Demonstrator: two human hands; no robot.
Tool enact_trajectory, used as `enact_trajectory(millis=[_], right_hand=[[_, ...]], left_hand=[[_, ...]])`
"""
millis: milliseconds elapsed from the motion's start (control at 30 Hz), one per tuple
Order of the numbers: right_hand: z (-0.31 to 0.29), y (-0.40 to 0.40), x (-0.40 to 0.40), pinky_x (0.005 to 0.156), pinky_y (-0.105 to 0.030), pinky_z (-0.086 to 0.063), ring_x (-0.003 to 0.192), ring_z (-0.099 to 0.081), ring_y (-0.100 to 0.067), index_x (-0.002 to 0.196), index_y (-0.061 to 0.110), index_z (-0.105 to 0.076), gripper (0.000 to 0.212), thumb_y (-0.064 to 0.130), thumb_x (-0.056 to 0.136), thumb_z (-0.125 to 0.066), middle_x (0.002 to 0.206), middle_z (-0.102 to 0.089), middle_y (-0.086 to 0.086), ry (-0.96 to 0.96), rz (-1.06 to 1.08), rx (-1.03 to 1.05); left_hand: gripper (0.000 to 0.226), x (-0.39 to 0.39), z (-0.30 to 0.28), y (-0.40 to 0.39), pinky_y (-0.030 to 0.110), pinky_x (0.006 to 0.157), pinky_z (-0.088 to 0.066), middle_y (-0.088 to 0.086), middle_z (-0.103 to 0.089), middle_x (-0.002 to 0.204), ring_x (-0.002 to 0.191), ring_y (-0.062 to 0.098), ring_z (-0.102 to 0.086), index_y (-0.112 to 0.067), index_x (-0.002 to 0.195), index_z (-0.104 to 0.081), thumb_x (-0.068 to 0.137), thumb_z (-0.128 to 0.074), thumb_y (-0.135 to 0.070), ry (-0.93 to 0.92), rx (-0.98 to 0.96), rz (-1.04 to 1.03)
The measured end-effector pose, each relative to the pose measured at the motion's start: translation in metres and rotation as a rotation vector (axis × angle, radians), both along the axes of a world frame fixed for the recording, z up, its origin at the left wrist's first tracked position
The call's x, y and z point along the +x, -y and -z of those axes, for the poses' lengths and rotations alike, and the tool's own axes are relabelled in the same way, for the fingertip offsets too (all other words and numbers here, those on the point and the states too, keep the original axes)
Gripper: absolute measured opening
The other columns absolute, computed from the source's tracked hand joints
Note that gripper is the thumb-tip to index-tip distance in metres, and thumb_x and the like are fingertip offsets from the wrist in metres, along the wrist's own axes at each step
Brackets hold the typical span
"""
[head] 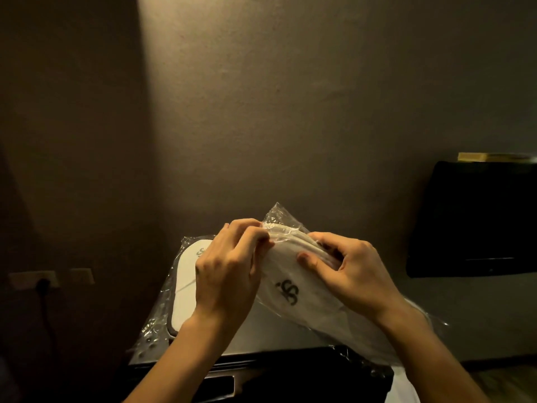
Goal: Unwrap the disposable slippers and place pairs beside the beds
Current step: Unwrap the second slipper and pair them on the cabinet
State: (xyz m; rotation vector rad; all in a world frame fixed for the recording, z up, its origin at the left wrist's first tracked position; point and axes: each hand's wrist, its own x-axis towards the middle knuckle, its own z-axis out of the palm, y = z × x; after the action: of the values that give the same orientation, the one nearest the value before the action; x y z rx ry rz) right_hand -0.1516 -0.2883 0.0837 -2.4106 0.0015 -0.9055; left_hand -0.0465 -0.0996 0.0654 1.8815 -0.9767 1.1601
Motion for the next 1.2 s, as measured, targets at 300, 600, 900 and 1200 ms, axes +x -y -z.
enact_trajectory(millis=[300, 600, 900, 1200], right_hand=[[0.003, 0.017, -0.008, 0.084, -0.041, -0.062, 0.097, -0.072, 0.002, 0.123, 0.037, -0.072, 0.043, 0.059, 0.086, -0.068, 0.105, -0.077, 0.023, -0.025, -0.030, 0.044], [-0.004, 0.024, -0.007, 0.079, -0.040, -0.064, 0.097, -0.073, 0.001, 0.121, 0.049, -0.068, 0.036, 0.062, 0.088, -0.064, 0.104, -0.075, 0.027, -0.017, -0.078, -0.005], [-0.011, 0.037, -0.014, 0.083, -0.042, -0.061, 0.099, -0.071, -0.011, 0.130, 0.033, -0.069, 0.048, 0.053, 0.087, -0.070, 0.105, -0.074, 0.016, -0.068, -0.175, -0.109], [-0.015, 0.026, -0.010, 0.079, -0.039, -0.061, 0.096, -0.071, -0.011, 0.133, 0.023, -0.068, 0.049, 0.043, 0.089, -0.073, 0.107, -0.074, 0.010, -0.095, -0.239, -0.213]], left_hand=[[0.013, 0.023, -0.024, -0.010, 0.059, 0.086, -0.058, 0.003, -0.077, 0.095, 0.096, 0.031, -0.073, -0.017, 0.094, -0.062, 0.104, -0.053, -0.017, -0.778, -0.495, 0.422], [0.018, -0.014, -0.027, -0.022, 0.031, 0.076, -0.059, -0.003, -0.071, 0.104, 0.090, 0.011, -0.069, -0.012, 0.114, -0.069, 0.097, -0.065, -0.008, -0.166, 0.041, 0.269], [0.026, 0.006, -0.031, -0.035, 0.037, 0.086, -0.060, 0.002, -0.076, 0.095, 0.092, 0.015, -0.072, -0.014, 0.104, -0.076, 0.092, -0.065, 0.007, -0.723, 0.199, 0.521], [0.047, 0.007, -0.014, -0.028, 0.049, 0.082, -0.061, -0.001, -0.074, 0.107, 0.098, 0.020, -0.072, -0.022, 0.117, -0.070, 0.077, -0.085, -0.041, -0.725, 0.367, 0.680]])
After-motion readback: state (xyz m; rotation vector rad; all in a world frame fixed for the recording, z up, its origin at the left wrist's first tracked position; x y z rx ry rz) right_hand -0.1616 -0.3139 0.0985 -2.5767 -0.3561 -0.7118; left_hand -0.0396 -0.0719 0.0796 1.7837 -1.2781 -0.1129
